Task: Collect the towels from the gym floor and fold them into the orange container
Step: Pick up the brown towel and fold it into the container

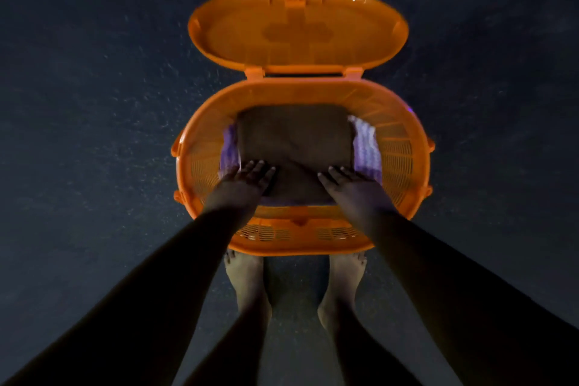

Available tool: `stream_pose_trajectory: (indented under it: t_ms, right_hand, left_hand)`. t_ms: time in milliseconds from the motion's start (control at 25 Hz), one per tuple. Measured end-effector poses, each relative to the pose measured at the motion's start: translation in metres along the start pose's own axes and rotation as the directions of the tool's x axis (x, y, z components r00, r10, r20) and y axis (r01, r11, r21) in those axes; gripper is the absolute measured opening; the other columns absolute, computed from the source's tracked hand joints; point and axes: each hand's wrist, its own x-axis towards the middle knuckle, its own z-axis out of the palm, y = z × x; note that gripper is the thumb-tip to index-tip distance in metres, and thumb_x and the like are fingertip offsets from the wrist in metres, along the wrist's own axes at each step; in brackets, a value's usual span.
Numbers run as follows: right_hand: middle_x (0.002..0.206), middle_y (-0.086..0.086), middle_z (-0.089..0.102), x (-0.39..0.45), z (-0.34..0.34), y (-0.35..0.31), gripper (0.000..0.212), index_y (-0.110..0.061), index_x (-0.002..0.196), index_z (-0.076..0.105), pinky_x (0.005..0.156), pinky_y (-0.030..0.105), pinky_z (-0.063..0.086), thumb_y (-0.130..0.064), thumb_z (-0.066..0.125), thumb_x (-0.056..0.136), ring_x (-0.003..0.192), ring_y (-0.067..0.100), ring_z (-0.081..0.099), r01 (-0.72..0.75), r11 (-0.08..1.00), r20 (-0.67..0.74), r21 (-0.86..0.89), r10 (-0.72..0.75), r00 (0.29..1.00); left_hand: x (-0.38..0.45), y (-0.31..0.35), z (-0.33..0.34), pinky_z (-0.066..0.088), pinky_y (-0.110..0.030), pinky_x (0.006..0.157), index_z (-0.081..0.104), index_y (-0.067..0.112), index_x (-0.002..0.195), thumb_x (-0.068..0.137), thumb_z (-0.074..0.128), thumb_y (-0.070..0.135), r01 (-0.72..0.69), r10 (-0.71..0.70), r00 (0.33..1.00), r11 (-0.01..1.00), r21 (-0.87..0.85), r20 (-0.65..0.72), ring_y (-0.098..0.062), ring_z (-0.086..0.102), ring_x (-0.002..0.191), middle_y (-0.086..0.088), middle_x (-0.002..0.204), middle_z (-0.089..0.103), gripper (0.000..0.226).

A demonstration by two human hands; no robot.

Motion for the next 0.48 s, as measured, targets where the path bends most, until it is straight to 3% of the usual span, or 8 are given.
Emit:
stream_pose_trajectory:
  t_ms: [80,120,160,240,360,480]
  right_hand:
    - [0.169,0.007,0.013,0.008,0.025,-0.001,0.058,-0.026,0.161,0.017,0.119,0.044,0.026,-0.025,0.028,0.104,0.154,0.026,0.019,-0.004,1.000,0.080,-0.005,0.004,0.997]
    - [0.168,0.008,0.019,0.009,0.026,-0.001,0.057,-0.026,0.159,0.024,0.117,0.045,0.029,-0.036,0.036,0.104,0.153,0.028,0.023,-0.015,1.000,0.046,0.028,0.013,0.999]
    - [0.165,0.008,0.027,0.008,0.024,-0.002,0.059,-0.025,0.156,0.033,0.115,0.046,0.033,-0.049,0.038,0.103,0.149,0.030,0.029,-0.020,0.998,-0.029,0.063,0.022,0.999]
    - [0.162,0.008,0.033,0.014,0.012,-0.006,0.060,-0.025,0.150,0.042,0.115,0.048,0.033,-0.058,0.034,0.100,0.147,0.031,0.033,-0.053,0.983,-0.237,0.175,0.094,0.967]
    - [0.169,0.007,0.010,0.048,0.001,-0.010,0.066,-0.031,0.159,0.021,0.122,0.055,0.016,-0.056,0.035,0.100,0.156,0.030,0.009,-0.135,0.957,-0.368,0.256,0.226,0.902]
    - [0.170,0.008,0.008,0.089,0.019,-0.007,0.072,-0.030,0.161,0.013,0.121,0.061,0.017,-0.060,0.033,0.099,0.156,0.030,0.006,-0.206,0.945,-0.385,0.253,0.294,0.875]
  left_hand:
    - [0.001,0.011,0.018,0.008,-0.045,0.126,-0.001,0.021,0.163,0.093,0.012,0.011,-0.009,0.006,0.994,0.999,0.035,0.107,-0.028,0.004,0.158,-0.010,0.171,-0.004,0.072]
    - [0.003,0.011,0.022,0.007,-0.046,0.126,0.000,0.021,0.163,0.094,0.019,0.009,0.018,-0.015,0.993,1.000,-0.023,0.114,-0.027,0.002,0.158,-0.009,0.171,-0.004,0.073]
    - [0.004,0.011,0.021,0.006,-0.046,0.127,0.004,0.021,0.164,0.097,0.033,0.013,0.056,-0.046,0.995,0.992,-0.114,0.087,-0.026,0.001,0.158,-0.008,0.172,-0.001,0.073]
    - [0.012,0.011,0.010,0.003,-0.043,0.126,0.013,0.022,0.163,0.092,0.051,0.037,0.045,-0.079,0.990,0.960,-0.278,-0.113,-0.025,0.002,0.158,-0.007,0.171,0.007,0.082]
    - [0.037,0.019,0.000,-0.005,-0.042,0.125,0.013,0.019,0.164,0.091,0.041,0.050,0.053,-0.182,0.915,0.939,-0.340,-0.359,-0.024,-0.003,0.158,-0.007,0.171,0.002,0.084]
    - [0.082,0.015,0.017,-0.001,-0.049,0.127,0.007,0.014,0.164,0.099,0.025,0.058,0.178,-0.284,0.877,0.942,-0.286,-0.388,-0.024,-0.002,0.158,-0.010,0.171,0.002,0.080]
